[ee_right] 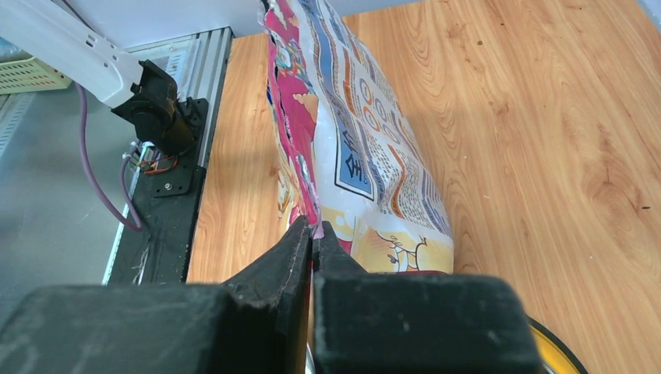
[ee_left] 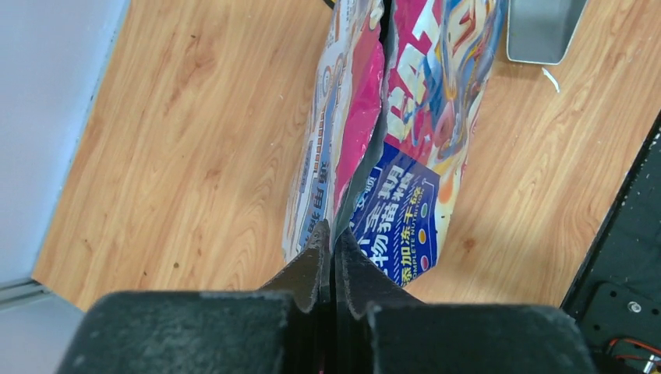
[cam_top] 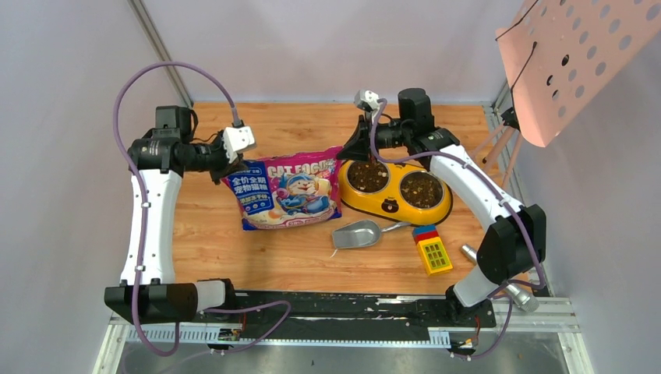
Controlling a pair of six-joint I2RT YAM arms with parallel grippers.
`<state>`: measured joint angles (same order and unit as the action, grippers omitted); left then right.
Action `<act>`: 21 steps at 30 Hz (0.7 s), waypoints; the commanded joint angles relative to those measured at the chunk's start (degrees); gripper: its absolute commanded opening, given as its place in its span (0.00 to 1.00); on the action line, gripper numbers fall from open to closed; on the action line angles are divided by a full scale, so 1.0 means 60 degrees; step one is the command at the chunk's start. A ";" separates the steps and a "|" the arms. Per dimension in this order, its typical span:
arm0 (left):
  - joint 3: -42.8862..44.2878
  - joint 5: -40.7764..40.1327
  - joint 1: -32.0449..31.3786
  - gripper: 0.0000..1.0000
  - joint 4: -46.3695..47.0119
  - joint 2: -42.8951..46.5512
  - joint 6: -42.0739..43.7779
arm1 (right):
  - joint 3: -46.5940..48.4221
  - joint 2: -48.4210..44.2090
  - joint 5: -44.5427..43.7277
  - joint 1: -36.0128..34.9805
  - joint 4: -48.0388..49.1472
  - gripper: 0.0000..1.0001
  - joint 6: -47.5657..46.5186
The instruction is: Serve the pet food
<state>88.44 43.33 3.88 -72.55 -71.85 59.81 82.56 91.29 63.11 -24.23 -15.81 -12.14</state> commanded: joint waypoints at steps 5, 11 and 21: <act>0.0826 0.0243 0.0089 0.00 -0.0930 0.0102 0.0623 | 0.1467 -0.0194 0.0067 0.0378 -0.0788 0.08 -0.1181; 0.0674 0.0740 -0.0510 0.00 -0.0351 0.0114 -0.0429 | 0.3198 0.0884 -0.1089 -0.1146 -0.1187 0.60 -0.1898; 0.0626 0.0562 -0.0550 0.00 0.0221 0.0203 -0.1171 | 0.5212 0.2688 -0.0238 -0.2251 -0.2608 0.70 -0.2555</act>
<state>89.76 43.48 1.13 -75.75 -72.34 55.59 110.76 105.23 58.67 -36.97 -26.59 -23.97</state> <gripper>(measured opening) 0.009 0.686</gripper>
